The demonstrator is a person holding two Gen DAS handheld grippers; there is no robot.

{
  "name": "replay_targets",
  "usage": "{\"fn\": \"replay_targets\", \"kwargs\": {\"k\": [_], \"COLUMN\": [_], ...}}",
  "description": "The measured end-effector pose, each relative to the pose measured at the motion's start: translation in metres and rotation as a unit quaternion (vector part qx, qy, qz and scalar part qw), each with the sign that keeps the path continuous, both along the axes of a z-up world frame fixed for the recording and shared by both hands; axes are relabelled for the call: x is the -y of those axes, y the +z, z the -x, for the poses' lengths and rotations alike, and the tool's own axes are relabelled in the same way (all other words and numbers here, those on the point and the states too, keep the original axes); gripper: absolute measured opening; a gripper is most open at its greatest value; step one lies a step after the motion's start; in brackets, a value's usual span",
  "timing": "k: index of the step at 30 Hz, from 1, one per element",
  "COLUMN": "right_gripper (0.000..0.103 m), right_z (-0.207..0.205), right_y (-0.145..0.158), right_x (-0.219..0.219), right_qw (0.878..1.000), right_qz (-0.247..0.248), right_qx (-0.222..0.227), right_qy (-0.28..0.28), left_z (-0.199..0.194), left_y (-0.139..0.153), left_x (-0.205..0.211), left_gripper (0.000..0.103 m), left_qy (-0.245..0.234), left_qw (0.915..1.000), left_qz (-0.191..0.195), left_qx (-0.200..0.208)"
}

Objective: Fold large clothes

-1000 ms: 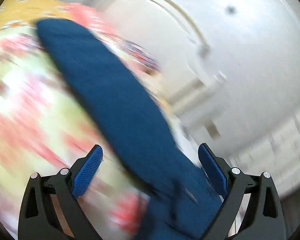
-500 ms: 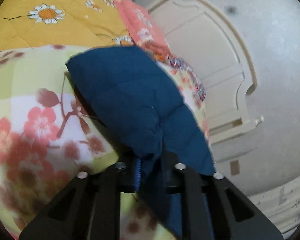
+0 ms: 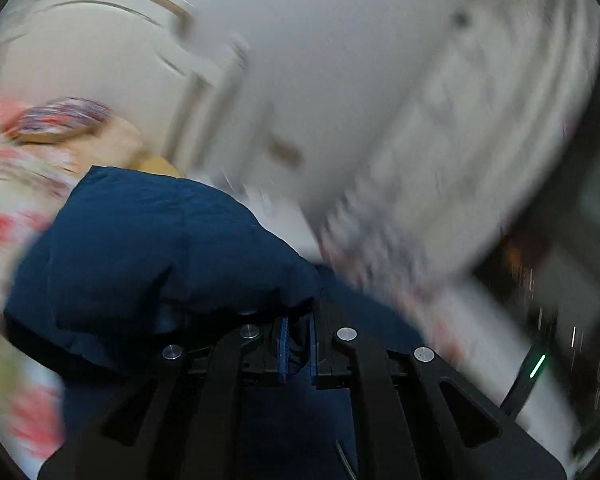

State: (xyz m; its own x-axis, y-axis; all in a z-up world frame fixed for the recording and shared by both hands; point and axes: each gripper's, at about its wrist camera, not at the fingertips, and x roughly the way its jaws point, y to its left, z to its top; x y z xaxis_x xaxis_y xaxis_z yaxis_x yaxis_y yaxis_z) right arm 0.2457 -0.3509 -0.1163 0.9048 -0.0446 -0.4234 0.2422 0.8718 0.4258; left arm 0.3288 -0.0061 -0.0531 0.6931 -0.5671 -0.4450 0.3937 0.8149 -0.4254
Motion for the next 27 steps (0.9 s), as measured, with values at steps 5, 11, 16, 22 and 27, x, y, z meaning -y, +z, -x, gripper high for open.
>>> {"fn": "replay_targets", "kwargs": {"k": [5, 11, 16, 22, 27], "right_gripper": [0.093, 0.093, 0.093, 0.091, 0.089], "right_z": [0.001, -0.002, -0.001, -0.004, -0.008], "right_y": [-0.008, -0.008, -0.008, 0.0, 0.009], "right_x": [0.02, 0.016, 0.017, -0.007, -0.058], "right_qw": [0.999, 0.999, 0.999, 0.999, 0.986], "right_qz": [-0.047, -0.035, -0.04, 0.021, 0.122], "right_qx": [-0.006, -0.013, -0.012, -0.007, 0.005], "right_qy": [-0.024, -0.011, -0.009, 0.03, 0.116], "left_z": [-0.013, 0.024, 0.055, 0.02, 0.016], "left_y": [-0.079, -0.045, 0.012, -0.021, -0.049], "left_x": [0.094, 0.104, 0.024, -0.102, -0.102], "left_gripper": [0.025, 0.095, 0.098, 0.096, 0.096], "left_qy": [-0.047, -0.113, -0.008, 0.278, 0.238], "left_qw": [0.983, 0.9709, 0.9875, 0.9586, 0.9652], "left_qz": [-0.147, -0.211, -0.116, -0.041, -0.06], "left_qx": [-0.099, -0.011, 0.106, -0.044, -0.09]}}
